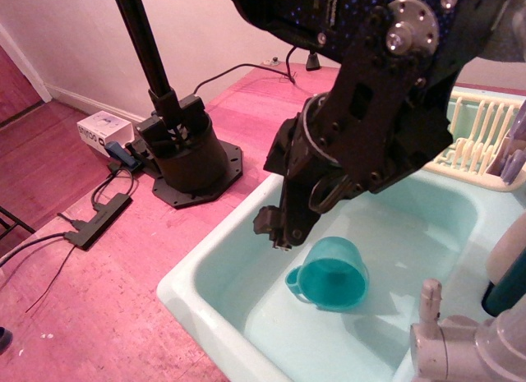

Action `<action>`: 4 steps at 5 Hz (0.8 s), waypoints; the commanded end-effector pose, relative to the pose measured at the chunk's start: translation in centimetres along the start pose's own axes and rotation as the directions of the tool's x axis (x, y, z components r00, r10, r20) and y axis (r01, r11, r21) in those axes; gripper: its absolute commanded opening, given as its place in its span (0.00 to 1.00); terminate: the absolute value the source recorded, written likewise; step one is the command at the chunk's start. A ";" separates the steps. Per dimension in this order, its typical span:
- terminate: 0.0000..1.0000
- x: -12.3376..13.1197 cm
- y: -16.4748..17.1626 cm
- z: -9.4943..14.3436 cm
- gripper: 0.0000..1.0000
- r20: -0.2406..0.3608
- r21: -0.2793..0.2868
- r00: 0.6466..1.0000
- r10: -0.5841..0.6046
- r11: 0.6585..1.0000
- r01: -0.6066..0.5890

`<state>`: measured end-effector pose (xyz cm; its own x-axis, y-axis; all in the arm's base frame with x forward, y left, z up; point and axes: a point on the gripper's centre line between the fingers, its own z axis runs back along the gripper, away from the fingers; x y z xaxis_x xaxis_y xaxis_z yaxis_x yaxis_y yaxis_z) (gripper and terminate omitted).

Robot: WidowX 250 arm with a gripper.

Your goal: Flip cup upright

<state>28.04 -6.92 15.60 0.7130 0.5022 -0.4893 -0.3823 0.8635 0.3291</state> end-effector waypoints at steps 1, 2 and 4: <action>0.00 0.0 0.0 0.0 1.00 0.000 0.000 1.000 0.000 1.000 0.000; 0.00 0.7 -1.1 -0.4 1.00 0.165 -0.205 0.984 0.066 0.978 -0.031; 0.00 2.0 -3.5 -3.3 1.00 0.311 -0.415 0.939 0.146 0.910 -0.004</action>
<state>28.82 -8.55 8.97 0.7783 0.5955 -0.1988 -0.6046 0.7963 0.0180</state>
